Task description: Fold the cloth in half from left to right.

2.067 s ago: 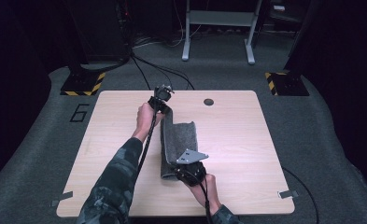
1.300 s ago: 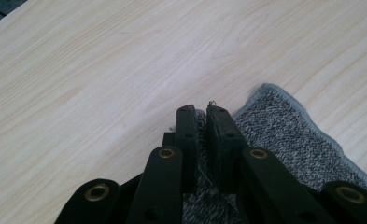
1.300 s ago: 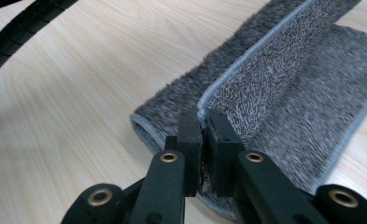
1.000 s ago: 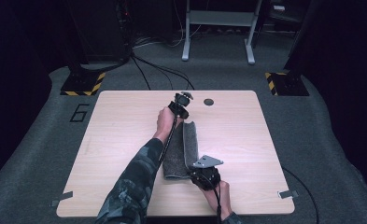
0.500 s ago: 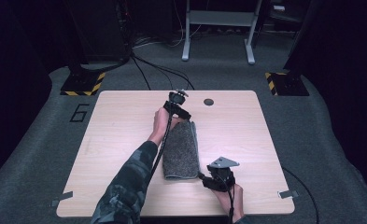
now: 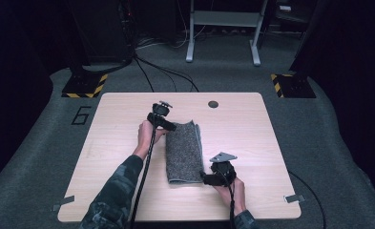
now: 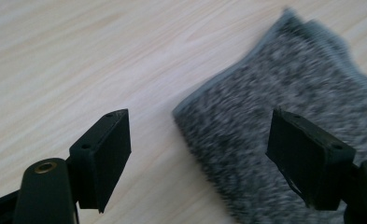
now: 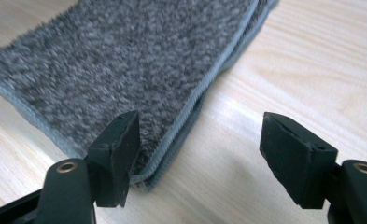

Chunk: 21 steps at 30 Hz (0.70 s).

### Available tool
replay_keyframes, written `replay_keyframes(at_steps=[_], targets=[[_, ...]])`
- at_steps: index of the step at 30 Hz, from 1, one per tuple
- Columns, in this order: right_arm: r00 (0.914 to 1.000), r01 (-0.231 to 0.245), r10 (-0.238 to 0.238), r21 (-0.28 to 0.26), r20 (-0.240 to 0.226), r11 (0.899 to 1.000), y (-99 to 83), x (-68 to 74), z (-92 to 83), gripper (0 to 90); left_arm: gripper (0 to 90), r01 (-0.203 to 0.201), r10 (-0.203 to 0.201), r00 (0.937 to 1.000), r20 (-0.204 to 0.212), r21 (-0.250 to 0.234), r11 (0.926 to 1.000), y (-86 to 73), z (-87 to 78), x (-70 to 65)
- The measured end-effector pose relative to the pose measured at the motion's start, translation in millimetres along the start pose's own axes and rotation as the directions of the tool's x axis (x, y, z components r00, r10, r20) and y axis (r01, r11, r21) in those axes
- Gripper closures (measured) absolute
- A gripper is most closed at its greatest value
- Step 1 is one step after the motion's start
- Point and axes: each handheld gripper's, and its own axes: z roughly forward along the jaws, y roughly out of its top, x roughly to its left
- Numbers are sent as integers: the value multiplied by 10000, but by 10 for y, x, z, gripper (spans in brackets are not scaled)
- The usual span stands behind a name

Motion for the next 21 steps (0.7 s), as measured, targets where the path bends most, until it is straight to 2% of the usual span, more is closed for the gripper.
replay_keyframes(at_steps=[4, 5, 6, 7, 11, 14, 15, 17, 18, 19, 20, 21], targets=[[10000, 53, -53, 94, 74, 9999, -47, -9, 14, 288, 226, 176, -173, 9996, -217, 115, 9998, -38, 124, 48], [9998, -163, 162, 127, 61, 9998, -54, 8, 13, 286, 229, 172, -168, 9993, -320, 132, 9998, -41, 157, 56], [10000, 57, -58, 167, 47, 9998, -70, -3, 9, 285, 233, 195, -192, 9993, -323, 100, 9998, -45, 183, 60], [9999, -145, 144, 195, 57, 9997, -79, 18, 14, 283, 235, 186, -180, 9991, -390, 151, 9997, -46, 202, 58], [10000, 34, -35, 188, 49, 9998, -103, 33, 19, 282, 223, 38, -20, 9985, -539, 330, 9994, -60, 281, 44], [9999, 128, -129, 247, 54, 9996, -125, 59, 4, 279, 209, 136, -125, 9993, -359, 293, 9995, -86, 293, 29], [9998, 174, -173, 261, -33, 9995, -147, 81, -7, 276, 188, 192, -190, 9995, -245, 75, 9998, -104, 259, 14], [9996, 261, -259, 280, -96, 9993, -167, 98, -24, 272, 178, 230, -230, 9997, 10, -112, 9997, -132, 178, -2], [9996, 261, -259, 280, -96, 9993, -167, 98, -24, 272, 168, 230, -230, 9997, 10, -112, 9997, -132, 178, -2], [9994, 255, -251, 190, -219, 9995, -188, 116, -45, 266, 162, 109, -103, 9997, 220, -286, 9995, -184, 82, -46], [9994, 255, -251, 190, -219, 9995, -188, 116, -45, 266, 158, 109, -103, 9997, 220, -286, 9995, -184, 82, -46], [9996, 177, -173, 156, -230, 9997, -193, 125, -56, 262, 158, 38, -20, 9991, 430, -423, 9991, -239, 14, -80]])
